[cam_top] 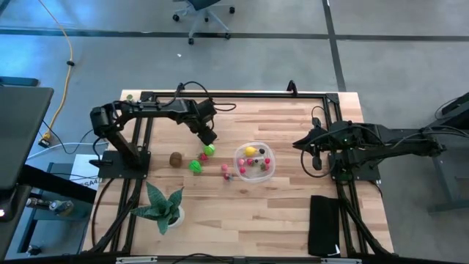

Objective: Pick and placing Produce into tupperware
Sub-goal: Put the violet eggplant into the transparent container

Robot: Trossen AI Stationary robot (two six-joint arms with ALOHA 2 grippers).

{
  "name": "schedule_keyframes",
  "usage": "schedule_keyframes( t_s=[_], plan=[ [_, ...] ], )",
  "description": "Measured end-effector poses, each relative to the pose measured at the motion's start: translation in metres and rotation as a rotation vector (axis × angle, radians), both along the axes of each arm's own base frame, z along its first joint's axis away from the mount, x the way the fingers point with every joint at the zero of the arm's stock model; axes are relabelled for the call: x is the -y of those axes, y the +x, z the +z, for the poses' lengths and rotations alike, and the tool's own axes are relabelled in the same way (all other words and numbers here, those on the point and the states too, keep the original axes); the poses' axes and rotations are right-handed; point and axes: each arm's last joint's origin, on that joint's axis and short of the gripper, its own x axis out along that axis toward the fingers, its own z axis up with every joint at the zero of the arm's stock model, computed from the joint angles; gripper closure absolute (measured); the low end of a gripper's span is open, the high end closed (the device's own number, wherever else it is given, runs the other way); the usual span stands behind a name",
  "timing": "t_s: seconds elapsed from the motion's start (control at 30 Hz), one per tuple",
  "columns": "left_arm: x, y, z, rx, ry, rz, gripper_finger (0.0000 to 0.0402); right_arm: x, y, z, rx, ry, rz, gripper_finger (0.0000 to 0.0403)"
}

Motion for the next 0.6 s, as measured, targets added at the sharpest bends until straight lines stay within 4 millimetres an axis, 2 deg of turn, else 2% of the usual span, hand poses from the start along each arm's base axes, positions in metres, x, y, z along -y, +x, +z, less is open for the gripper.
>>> schedule_keyframes(
  t_s=[0.37, 0.6],
  plan=[
    [-0.0020, 0.0025, 0.0001, 0.031, 0.009, 0.076, 0.0131, 0.0000, 0.0000, 0.0000, 0.000, 0.000, 0.000, 0.0373],
    [-0.0026, 0.0012, 0.0000, 0.010, 0.034, 0.128, 0.0071, 0.0000, 0.0000, 0.0000, 0.000, 0.000, 0.000, 0.0373]
  ],
)
